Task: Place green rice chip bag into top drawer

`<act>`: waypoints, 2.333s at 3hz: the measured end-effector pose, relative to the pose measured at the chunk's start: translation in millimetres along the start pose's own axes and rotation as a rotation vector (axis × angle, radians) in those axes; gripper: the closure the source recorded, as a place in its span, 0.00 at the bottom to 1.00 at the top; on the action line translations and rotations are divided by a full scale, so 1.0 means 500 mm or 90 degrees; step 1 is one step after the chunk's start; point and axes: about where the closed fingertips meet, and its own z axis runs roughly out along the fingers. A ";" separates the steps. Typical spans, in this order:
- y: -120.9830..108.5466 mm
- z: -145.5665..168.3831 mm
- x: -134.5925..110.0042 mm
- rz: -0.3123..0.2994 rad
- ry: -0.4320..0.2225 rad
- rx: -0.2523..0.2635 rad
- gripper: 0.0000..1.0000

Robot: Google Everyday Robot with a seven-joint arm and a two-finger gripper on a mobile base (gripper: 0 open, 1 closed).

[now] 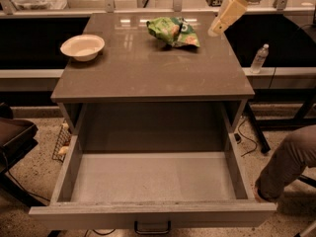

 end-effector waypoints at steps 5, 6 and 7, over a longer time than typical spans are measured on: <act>-0.017 0.467 0.067 0.037 -0.016 -0.029 0.00; 0.017 0.511 0.069 0.066 -0.013 -0.074 0.15; 0.050 0.544 0.070 0.090 -0.009 -0.115 0.47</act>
Offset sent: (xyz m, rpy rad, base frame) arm 0.1535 0.0617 -0.0923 0.0482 -0.0145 0.0458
